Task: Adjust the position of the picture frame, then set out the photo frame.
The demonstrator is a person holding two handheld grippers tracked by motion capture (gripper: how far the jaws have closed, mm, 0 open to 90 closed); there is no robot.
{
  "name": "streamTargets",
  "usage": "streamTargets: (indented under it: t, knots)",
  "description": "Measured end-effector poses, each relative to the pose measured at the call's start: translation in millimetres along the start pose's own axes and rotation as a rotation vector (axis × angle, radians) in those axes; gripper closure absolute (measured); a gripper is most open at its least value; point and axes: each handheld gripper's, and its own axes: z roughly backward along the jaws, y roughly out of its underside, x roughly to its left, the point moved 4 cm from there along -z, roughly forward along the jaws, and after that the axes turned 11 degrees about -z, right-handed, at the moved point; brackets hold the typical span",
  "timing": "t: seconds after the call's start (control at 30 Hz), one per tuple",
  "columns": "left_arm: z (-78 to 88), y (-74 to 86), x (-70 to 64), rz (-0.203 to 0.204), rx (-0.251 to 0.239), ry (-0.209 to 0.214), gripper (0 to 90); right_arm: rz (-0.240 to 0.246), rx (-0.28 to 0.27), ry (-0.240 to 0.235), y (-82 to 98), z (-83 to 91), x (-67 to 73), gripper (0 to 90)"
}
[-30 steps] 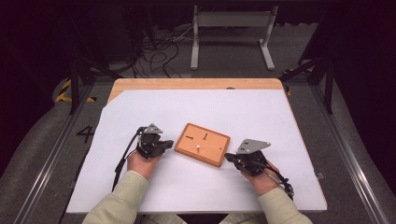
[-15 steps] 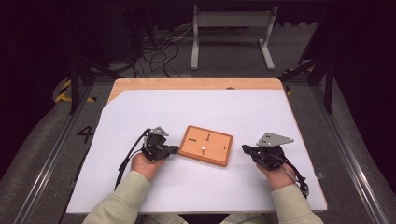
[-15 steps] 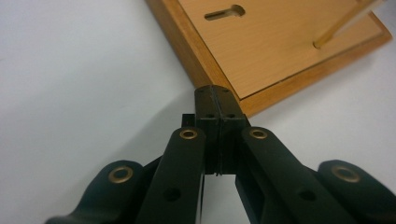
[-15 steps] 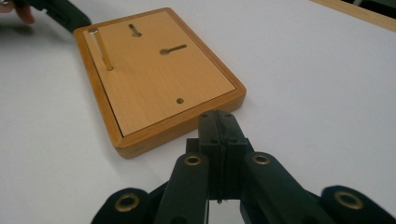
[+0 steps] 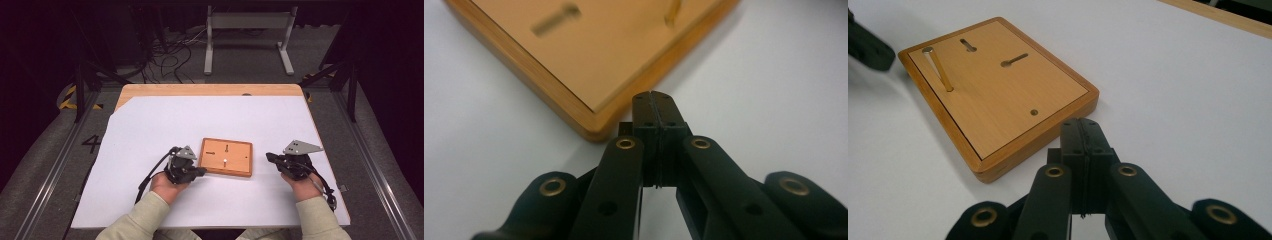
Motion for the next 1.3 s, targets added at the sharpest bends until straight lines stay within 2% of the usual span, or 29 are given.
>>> streamTargets:
  t: [0.03,0.07,0.1,0.17,0.2,0.23,0.3,0.37,0.43,0.5,0.67,0.73,0.77,0.83,0.87,1.0,1.1,1.2,1.3]
  knots:
    - [4.4,1.2,6.0,0.024,-0.01,-0.034,89.7,-0.001,0.001,0.001,0.4,0.1,-0.5,90.0]
    - [4.4,1.2,6.0,0.024,-0.01,-0.034,89.7,-0.001,0.001,0.001,0.4,0.1,-0.5,90.0]
    - [3.9,10.9,22.3,0.106,0.018,-0.081,89.7,-0.005,0.006,-0.001,1.4,-0.8,-0.9,90.0]
    - [-4.1,16.5,27.3,0.131,0.059,-0.072,89.8,-0.001,0.008,0.0,1.6,-1.2,-0.1,90.0]
    - [-8.3,17.4,27.2,0.134,0.075,-0.053,89.8,0.0,0.008,0.0,1.5,-1.0,0.3,90.0]
    - [-8.3,17.4,27.2,0.134,0.075,-0.053,89.8,0.0,0.008,0.0,1.5,-1.0,0.3,90.0]
    - [-12.0,15.4,22.9,0.106,0.088,-0.054,89.9,0.0,0.002,0.001,0.7,0.1,0.3,90.0]
    - [-13.3,15.6,20.5,0.106,0.081,-0.007,89.9,-0.002,0.0,0.002,0.4,0.4,-0.5,90.0]
    - [-14.1,14.6,18.2,0.092,0.084,-0.01,89.9,-0.003,0.0,0.003,0.4,0.3,-0.8,90.0]
    - [-17.6,12.1,11.6,0.076,0.082,0.017,89.9,-0.003,0.001,0.002,0.5,-0.1,-1.1,90.0]
    - [-21.8,8.6,5.1,0.046,0.083,0.028,89.8,-0.003,-0.001,0.0,0.3,1.6,-2.0,90.0]
    - [-20.9,9.4,5.9,0.055,0.077,0.037,89.5,-0.005,-0.003,0.001,0.1,2.8,-2.8,90.0]
    - [-19.3,9.5,6.7,0.055,0.077,0.024,86.7,-0.005,-0.005,-0.001,-0.1,3.1,-2.8,90.0]
    - [-12.2,9.2,8.1,0.037,0.061,0.002,81.9,-0.001,-0.008,-0.003,-0.7,4.4,-2.4,90.0]
    - [-7.3,8.7,8.2,0.046,0.043,-0.007,80.3,0.004,-0.009,-0.005,-1.3,5.3,-1.8,90.0]
    - [15.7,5.8,10.2,0.025,-0.034,-0.04,71.6,0.025,-0.017,-0.025,-4.9,9.4,1.9,90.0]
    - [30.5,5.2,13.0,0.005,-0.079,-0.053,63.9,0.037,-0.025,-0.046,-7.3,12.4,5.1,84.6]
    - [46.5,5.2,16.6,0.014,-0.144,-0.078,55.5,0.041,-0.04,-0.059,-10.7,16.2,8.6,79.3]
    - [58.8,6.7,20.1,0.024,-0.207,-0.102,51.5,0.049,-0.068,-0.09,-14.6,19.0,13.7,75.8]
